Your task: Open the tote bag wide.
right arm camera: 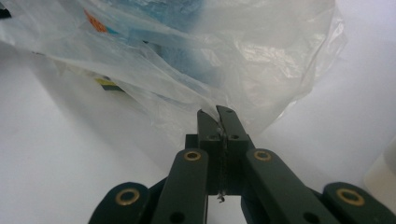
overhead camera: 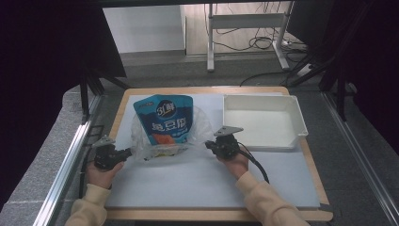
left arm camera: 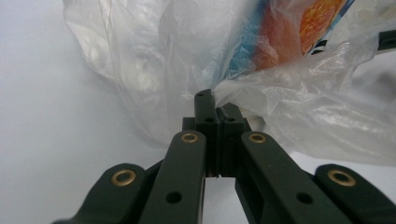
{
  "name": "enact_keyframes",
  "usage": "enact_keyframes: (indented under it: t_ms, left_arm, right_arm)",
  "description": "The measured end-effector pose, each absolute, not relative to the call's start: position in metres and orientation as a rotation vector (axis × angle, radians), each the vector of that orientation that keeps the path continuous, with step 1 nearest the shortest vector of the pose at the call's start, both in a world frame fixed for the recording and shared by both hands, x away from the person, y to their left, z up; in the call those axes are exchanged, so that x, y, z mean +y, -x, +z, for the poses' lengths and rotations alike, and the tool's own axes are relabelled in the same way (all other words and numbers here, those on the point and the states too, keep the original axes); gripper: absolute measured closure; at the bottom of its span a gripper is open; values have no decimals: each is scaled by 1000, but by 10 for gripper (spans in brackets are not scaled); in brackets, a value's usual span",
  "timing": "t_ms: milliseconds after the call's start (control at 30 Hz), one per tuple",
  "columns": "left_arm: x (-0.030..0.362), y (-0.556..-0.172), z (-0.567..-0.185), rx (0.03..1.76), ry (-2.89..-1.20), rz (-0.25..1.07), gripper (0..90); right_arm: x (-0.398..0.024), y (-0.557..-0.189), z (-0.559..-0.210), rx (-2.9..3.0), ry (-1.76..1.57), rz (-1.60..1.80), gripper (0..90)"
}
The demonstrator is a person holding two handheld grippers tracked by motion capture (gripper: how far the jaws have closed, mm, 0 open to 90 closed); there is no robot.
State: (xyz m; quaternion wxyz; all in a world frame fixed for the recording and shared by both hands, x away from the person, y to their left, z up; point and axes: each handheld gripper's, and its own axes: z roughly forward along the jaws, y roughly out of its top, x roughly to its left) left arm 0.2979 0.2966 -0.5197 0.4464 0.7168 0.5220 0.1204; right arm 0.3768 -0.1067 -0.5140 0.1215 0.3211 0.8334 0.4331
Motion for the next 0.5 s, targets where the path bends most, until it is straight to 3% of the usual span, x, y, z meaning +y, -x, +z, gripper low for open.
enact_keyframes:
  t_ms: [500]
  left_arm:
    - [292, -300, -533, 1316, -1834, 281, 897]
  right_arm:
    - [-107, -379, -535, 2479, -979, 1183, 888]
